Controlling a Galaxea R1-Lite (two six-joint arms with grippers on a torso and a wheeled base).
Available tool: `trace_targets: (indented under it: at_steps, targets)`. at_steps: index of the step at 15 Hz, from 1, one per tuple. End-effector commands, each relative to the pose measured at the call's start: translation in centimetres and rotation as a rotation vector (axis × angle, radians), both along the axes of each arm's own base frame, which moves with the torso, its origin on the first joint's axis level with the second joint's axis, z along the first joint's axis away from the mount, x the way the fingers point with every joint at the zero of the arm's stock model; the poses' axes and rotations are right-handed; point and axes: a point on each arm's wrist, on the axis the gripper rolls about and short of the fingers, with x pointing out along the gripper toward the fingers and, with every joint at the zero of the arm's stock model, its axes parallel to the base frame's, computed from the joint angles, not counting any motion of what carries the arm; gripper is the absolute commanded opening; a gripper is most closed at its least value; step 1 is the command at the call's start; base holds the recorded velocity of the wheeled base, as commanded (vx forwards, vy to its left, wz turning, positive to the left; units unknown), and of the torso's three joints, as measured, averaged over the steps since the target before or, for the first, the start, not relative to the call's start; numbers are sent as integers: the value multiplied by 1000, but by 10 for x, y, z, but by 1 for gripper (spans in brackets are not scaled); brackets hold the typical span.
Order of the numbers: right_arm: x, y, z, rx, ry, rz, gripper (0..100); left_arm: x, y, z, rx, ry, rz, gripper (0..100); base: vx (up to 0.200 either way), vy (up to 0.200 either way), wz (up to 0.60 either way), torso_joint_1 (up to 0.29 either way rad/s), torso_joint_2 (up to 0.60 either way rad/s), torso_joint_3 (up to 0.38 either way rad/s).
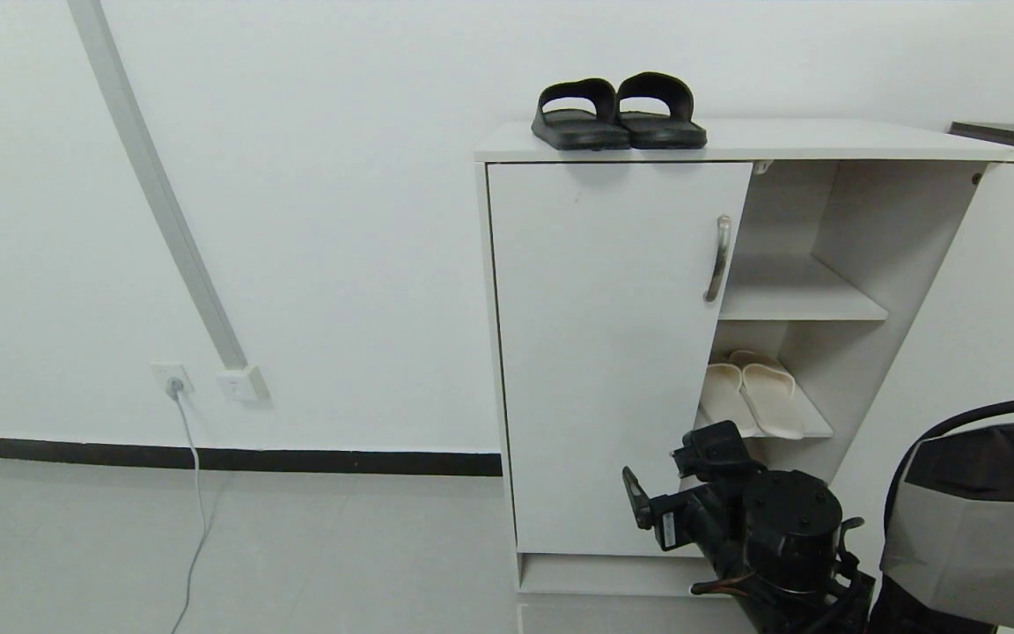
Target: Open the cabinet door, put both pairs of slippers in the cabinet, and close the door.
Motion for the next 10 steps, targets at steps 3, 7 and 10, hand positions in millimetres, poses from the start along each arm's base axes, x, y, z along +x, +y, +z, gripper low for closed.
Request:
trace_targets:
  at_steps: [3,7,10]
  targets:
    - [0,0,-3,-8,7,-1,100,0,0,0,0,1,0,0,0,0,0,0,0,0]
    - [1,1,-6,-15,12,-5,100,0,0,0,0,1,0,0,0,0,0,1,-13,-15]
    - [0,0,-6,-15,11,-7,100,0,0,0,0,1,0,0,0,0,0,27,-269,-273]
